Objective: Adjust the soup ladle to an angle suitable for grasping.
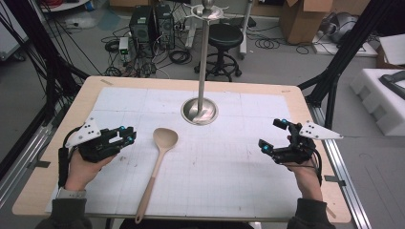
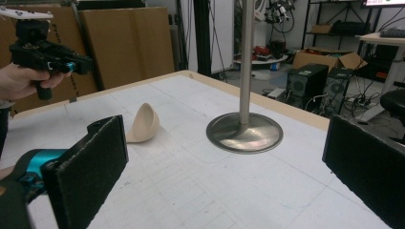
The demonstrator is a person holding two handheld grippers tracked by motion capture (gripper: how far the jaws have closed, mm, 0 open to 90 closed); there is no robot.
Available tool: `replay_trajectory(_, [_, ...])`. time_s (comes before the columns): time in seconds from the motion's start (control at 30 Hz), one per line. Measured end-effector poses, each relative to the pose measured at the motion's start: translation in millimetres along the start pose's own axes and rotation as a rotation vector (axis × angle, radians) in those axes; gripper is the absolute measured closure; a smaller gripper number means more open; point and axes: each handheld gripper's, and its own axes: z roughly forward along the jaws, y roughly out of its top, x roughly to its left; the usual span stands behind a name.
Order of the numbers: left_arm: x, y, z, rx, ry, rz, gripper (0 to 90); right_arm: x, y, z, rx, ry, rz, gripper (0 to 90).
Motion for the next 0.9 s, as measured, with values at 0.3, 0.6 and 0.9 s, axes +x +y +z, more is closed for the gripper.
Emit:
replay_trajectory(0.3, [-1.7,-5.6,8.4,0.038,-0.028,-0.019,89.7,0.5,-1.2,1.1,0.01,0.001,-0.001,0.4])
replay_trajectory(0.6, [-10.2,-10.8,24.3,0.095,-0.083,-0.004,89.8,0.5,-2.6,2.8,0.018,0.005,0.001,0.4])
replay_trajectory(0.9, [-21.3,-17.2,48.0,0.176,-0.116,0.0,89.9,0.8,-3.7,5.0,0.029,0.006,0.001,0.4])
